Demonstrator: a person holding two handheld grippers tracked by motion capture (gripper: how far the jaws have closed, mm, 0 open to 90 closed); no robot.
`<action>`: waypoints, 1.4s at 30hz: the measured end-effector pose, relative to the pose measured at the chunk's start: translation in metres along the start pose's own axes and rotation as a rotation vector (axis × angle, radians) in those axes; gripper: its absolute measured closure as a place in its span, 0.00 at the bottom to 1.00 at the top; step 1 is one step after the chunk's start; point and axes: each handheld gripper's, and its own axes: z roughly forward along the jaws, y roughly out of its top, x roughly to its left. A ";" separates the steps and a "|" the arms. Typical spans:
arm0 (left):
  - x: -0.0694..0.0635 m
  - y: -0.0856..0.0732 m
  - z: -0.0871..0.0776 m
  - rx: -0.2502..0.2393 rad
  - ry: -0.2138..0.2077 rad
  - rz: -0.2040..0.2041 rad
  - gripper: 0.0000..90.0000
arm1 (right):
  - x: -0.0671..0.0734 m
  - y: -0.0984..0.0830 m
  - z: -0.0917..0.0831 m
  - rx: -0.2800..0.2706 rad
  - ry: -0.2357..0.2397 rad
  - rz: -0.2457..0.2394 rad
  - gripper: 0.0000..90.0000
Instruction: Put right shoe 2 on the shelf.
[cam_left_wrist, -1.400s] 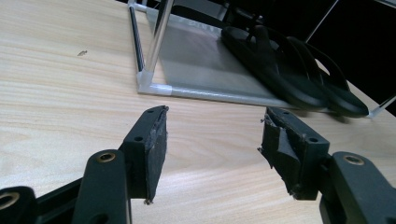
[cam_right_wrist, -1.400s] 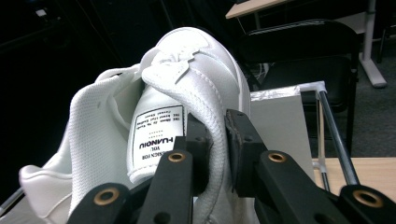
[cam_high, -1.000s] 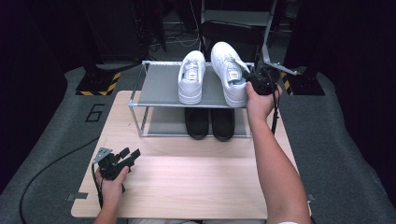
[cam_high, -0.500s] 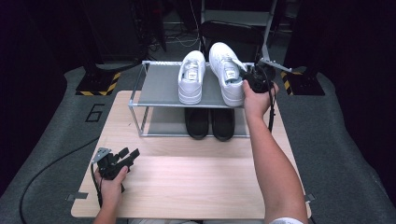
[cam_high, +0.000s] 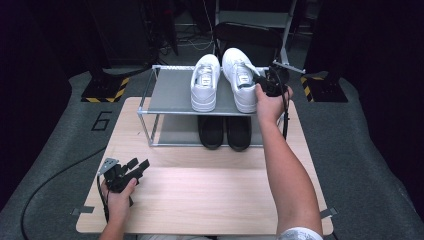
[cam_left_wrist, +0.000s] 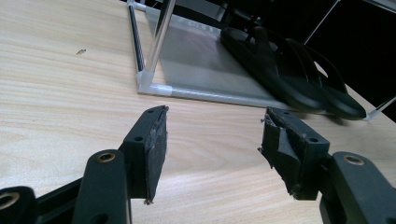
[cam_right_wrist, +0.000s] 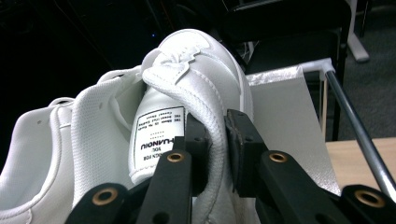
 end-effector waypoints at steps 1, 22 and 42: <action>0.000 0.000 0.000 0.001 -0.002 0.008 0.45 | -0.001 0.000 0.001 0.007 -0.001 0.016 0.88; 0.003 -0.001 -0.003 0.003 0.004 0.005 0.45 | -0.007 0.002 0.020 0.077 -0.019 0.051 0.85; 0.002 -0.001 -0.002 0.002 0.005 0.005 0.45 | -0.014 0.003 0.013 0.041 0.031 0.037 0.68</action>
